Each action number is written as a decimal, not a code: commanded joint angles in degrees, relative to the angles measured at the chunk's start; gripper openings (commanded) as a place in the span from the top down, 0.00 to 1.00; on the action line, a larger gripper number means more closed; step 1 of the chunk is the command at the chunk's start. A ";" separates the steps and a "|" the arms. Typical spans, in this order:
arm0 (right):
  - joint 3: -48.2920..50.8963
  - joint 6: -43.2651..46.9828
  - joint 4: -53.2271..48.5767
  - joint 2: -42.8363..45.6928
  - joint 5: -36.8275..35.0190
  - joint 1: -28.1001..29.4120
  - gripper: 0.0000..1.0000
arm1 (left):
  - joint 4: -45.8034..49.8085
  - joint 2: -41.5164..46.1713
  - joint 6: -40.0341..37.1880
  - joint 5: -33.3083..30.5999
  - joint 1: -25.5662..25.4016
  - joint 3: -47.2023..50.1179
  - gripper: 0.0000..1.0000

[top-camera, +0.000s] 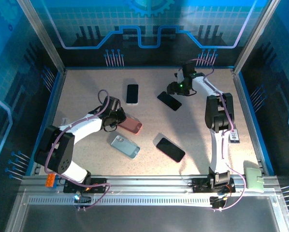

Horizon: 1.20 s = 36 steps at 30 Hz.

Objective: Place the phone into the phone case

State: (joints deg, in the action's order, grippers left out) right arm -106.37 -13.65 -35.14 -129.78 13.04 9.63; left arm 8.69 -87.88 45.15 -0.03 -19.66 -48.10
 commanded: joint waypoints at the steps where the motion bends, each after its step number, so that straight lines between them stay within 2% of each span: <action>1: -3.57 1.25 -3.60 -3.19 0.27 -1.47 0.36 | 0.49 1.67 0.82 -0.65 -0.29 0.57 0.96; 9: 1.08 1.61 -1.89 -2.10 1.68 -0.75 0.32 | 0.01 0.88 1.17 -0.71 -0.29 0.32 0.97; 22: 9.85 1.28 -0.13 2.18 2.09 2.35 0.31 | -0.34 0.66 1.17 -0.73 -0.29 0.37 0.97; 30: 18.36 -0.53 1.68 9.80 -0.11 6.06 0.29 | -0.26 1.22 0.86 -0.71 -0.29 0.59 0.97; 36: 18.50 0.03 0.04 11.85 -7.71 8.18 0.26 | -0.55 1.22 0.87 -0.53 -0.29 0.88 0.97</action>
State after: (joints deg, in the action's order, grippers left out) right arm -87.26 -13.65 -32.80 -120.14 10.35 17.12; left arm 8.64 -87.79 45.17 -0.21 -19.68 -48.10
